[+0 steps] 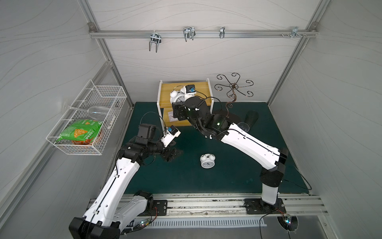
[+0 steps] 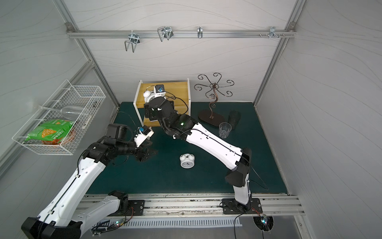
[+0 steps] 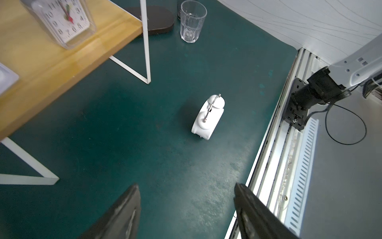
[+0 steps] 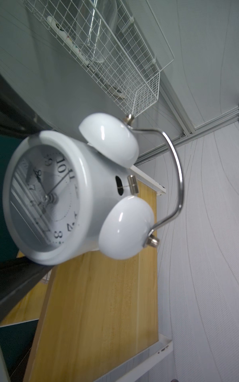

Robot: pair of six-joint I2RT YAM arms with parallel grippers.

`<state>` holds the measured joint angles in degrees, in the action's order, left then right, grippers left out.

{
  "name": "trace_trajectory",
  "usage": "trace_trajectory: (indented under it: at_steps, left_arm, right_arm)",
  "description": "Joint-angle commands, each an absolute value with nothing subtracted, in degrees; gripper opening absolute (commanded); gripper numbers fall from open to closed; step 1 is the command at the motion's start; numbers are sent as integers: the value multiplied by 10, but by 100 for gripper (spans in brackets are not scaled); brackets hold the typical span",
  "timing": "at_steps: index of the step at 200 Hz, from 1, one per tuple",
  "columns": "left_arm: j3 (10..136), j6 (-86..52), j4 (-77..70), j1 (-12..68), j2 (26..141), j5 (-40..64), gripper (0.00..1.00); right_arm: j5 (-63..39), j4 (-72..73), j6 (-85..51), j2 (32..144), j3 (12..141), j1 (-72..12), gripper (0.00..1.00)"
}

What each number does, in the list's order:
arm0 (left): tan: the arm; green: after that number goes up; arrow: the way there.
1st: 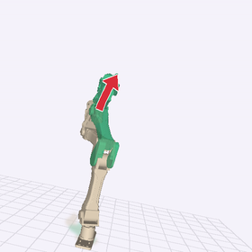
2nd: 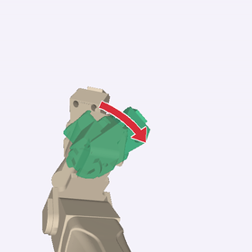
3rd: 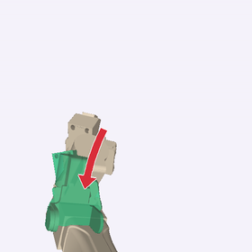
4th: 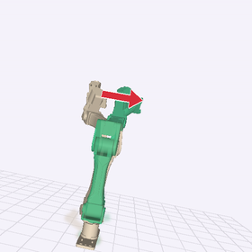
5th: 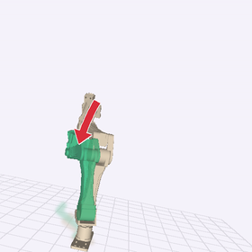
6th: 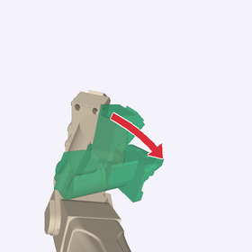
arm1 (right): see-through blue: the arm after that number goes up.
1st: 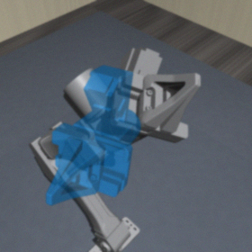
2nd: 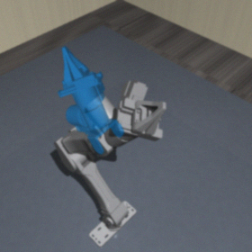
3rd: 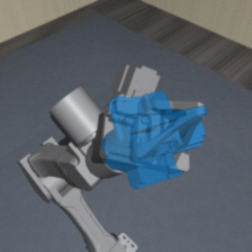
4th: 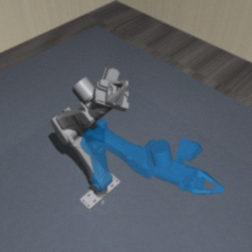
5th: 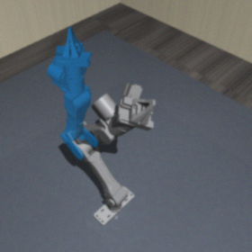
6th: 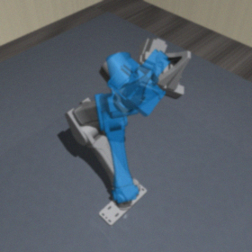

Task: Place the alarm clocks on the shelf by style
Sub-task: Place the alarm on the shelf.

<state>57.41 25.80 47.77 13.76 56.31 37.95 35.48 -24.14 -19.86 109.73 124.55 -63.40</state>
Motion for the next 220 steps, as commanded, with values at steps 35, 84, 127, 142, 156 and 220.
trace_trajectory:
  at_steps: [35, 84, 127, 142, 156, 220]
  left_arm:
    - [551, 272, 481, 137, 549, 419, 74]
    - [538, 273, 477, 137, 549, 412, 73]
    - [535, 269, 473, 137, 550, 409, 73]
    - [533, 268, 471, 137, 549, 409, 73]
    - [532, 267, 470, 137, 549, 409, 73]
    - [531, 264, 468, 137, 548, 407, 73]
  right_arm:
    - [407, -202, -151, 1165, 1335, -635, 63]
    - [453, -134, -136, 1194, 1334, -635, 61]
    - [505, -129, -138, 1224, 1358, -635, 61]
    - [517, -138, -147, 1233, 1368, -636, 60]
    - [525, -142, -153, 1239, 1376, -636, 60]
    - [552, -158, -166, 1270, 1422, -636, 59]
